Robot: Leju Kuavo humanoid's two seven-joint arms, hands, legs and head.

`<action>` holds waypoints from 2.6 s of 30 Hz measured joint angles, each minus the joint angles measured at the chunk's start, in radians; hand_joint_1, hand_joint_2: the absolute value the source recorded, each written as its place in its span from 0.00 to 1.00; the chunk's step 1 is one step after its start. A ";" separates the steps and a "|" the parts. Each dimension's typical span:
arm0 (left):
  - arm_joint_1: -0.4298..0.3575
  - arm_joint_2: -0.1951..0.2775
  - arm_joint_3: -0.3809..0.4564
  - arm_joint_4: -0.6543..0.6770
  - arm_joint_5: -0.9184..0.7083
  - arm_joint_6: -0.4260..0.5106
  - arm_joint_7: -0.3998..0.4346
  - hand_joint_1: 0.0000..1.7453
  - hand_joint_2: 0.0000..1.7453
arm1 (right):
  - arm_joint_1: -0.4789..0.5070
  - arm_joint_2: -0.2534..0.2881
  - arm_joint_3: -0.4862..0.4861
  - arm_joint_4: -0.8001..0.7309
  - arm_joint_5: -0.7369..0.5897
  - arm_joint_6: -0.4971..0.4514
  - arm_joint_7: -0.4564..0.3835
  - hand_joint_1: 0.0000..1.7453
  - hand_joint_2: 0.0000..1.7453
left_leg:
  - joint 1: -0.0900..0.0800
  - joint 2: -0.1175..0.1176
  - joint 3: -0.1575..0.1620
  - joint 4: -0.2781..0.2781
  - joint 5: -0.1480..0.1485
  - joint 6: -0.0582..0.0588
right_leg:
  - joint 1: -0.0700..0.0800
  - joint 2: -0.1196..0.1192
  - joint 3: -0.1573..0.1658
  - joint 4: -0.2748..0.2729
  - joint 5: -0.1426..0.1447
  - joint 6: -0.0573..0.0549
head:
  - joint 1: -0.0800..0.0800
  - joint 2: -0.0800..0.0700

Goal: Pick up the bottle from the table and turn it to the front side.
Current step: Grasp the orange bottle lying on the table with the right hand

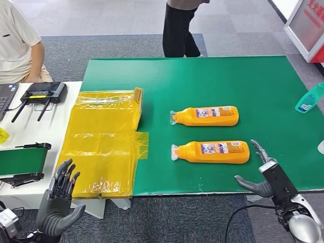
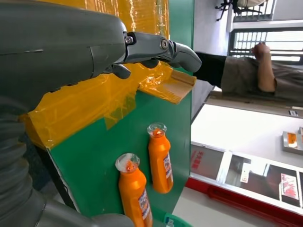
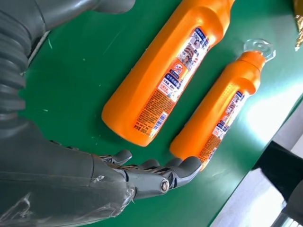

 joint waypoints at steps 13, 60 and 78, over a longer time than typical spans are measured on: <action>0.003 0.023 0.015 0.000 0.026 -0.048 -0.009 0.00 1.00 | -0.152 -0.035 0.143 0.049 0.257 -0.058 0.159 0.00 1.00 | 0.000 0.000 -0.001 0.000 0.002 0.001 | 0.000 0.000 0.001 0.000 0.001 0.000 | 0.000 0.000; 0.001 0.029 0.029 -0.004 -0.080 -0.007 -0.029 0.00 1.00 | -0.451 -0.164 0.549 0.464 0.548 -0.109 0.313 0.00 1.00 | 0.000 0.000 -0.001 0.000 0.003 0.001 | 0.000 0.000 0.000 0.000 0.002 0.001 | 0.000 0.000; 0.003 0.016 0.029 -0.003 -0.057 -0.020 -0.033 0.00 1.00 | -0.433 -0.148 0.556 0.481 0.556 -0.147 0.309 0.57 1.00 | 0.000 0.000 0.000 0.000 0.003 0.001 | 0.000 0.000 0.000 0.000 0.002 0.001 | 0.000 0.000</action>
